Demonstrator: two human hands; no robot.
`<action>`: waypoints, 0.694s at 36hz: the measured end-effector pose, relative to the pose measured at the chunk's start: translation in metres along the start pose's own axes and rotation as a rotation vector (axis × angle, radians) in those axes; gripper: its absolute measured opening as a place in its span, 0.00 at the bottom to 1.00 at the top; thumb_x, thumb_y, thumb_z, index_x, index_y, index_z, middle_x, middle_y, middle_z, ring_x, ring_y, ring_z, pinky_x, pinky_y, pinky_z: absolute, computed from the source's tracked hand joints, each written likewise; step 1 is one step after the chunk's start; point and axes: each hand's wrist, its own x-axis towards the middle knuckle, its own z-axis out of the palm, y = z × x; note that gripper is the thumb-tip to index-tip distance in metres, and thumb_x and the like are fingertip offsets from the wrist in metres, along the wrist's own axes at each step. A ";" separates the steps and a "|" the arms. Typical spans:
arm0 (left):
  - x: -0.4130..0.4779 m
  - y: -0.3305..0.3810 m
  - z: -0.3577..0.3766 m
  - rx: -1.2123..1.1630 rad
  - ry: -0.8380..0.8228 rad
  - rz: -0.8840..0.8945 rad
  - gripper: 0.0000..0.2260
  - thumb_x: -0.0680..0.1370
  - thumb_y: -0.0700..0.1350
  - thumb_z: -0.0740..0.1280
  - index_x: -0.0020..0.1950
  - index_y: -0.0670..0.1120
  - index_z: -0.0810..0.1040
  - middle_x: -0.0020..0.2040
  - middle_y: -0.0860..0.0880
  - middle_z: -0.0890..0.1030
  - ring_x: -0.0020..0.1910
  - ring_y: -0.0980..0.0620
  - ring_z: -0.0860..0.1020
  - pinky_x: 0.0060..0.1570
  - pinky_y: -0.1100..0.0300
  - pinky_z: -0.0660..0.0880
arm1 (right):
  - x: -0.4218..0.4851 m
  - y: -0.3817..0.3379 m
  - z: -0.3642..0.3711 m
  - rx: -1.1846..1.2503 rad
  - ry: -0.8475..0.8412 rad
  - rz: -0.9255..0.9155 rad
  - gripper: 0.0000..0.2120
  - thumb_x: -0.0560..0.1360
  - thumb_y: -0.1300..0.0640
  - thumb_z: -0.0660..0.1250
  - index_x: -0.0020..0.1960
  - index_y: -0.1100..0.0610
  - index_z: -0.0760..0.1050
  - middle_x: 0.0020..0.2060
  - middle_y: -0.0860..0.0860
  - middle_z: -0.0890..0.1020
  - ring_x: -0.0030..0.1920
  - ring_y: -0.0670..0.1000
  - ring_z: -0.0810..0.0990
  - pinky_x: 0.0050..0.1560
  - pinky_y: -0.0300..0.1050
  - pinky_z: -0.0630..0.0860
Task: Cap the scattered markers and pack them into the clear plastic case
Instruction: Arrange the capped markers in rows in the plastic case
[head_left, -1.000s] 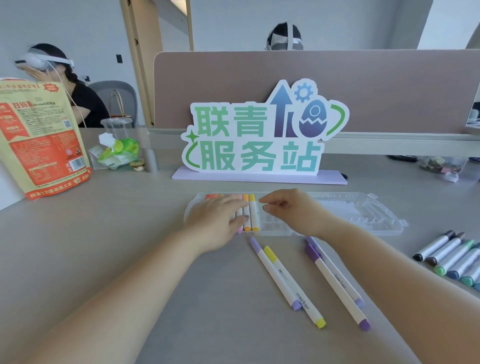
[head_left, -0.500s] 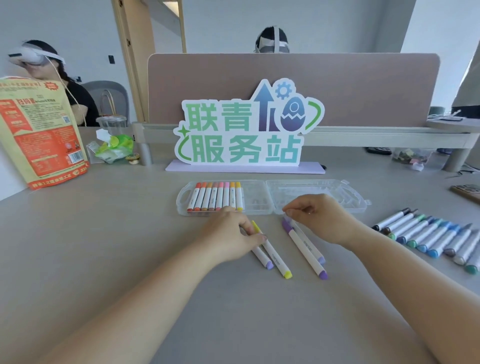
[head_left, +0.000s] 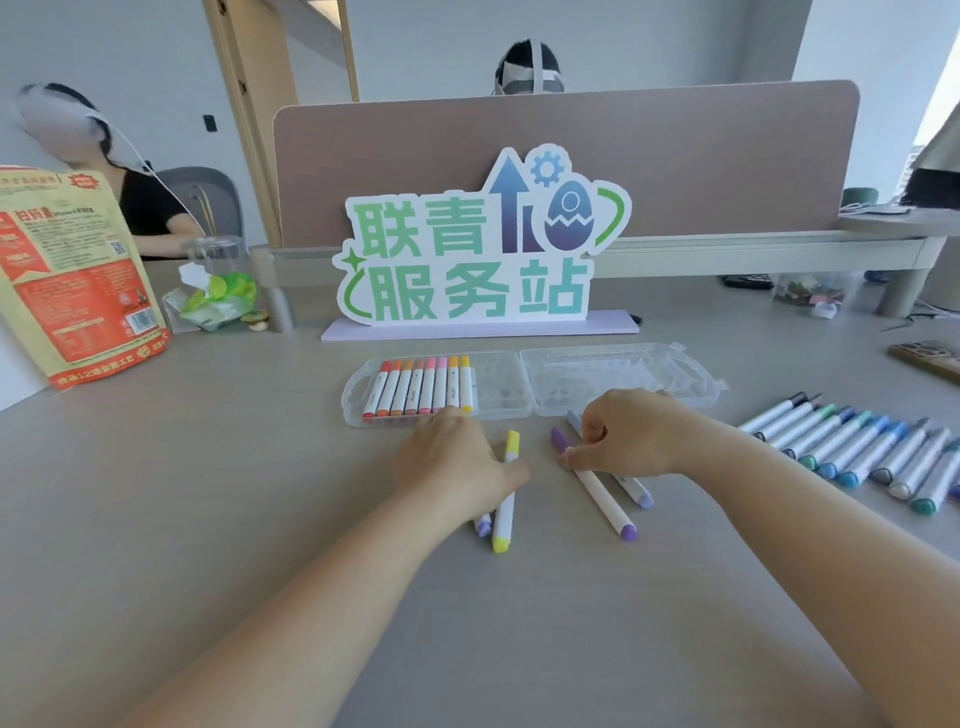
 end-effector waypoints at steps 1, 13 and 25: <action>-0.001 -0.001 0.000 -0.023 0.013 0.001 0.15 0.64 0.56 0.66 0.26 0.46 0.74 0.34 0.49 0.70 0.46 0.46 0.76 0.36 0.58 0.68 | -0.001 -0.002 0.000 -0.042 0.011 -0.006 0.19 0.73 0.41 0.63 0.33 0.54 0.66 0.30 0.47 0.70 0.34 0.48 0.68 0.51 0.46 0.64; 0.026 -0.026 -0.023 -0.403 0.044 -0.142 0.22 0.69 0.51 0.70 0.21 0.46 0.64 0.25 0.52 0.62 0.28 0.49 0.62 0.33 0.59 0.59 | 0.010 -0.009 -0.016 0.513 0.086 0.120 0.18 0.76 0.50 0.59 0.31 0.58 0.69 0.31 0.53 0.73 0.35 0.52 0.69 0.36 0.43 0.64; 0.102 -0.024 -0.020 -0.419 0.011 -0.302 0.16 0.70 0.51 0.69 0.29 0.44 0.69 0.19 0.52 0.64 0.20 0.47 0.66 0.26 0.64 0.64 | 0.080 -0.028 -0.021 0.654 0.012 0.193 0.16 0.78 0.60 0.55 0.37 0.63 0.76 0.32 0.51 0.84 0.38 0.46 0.78 0.42 0.37 0.70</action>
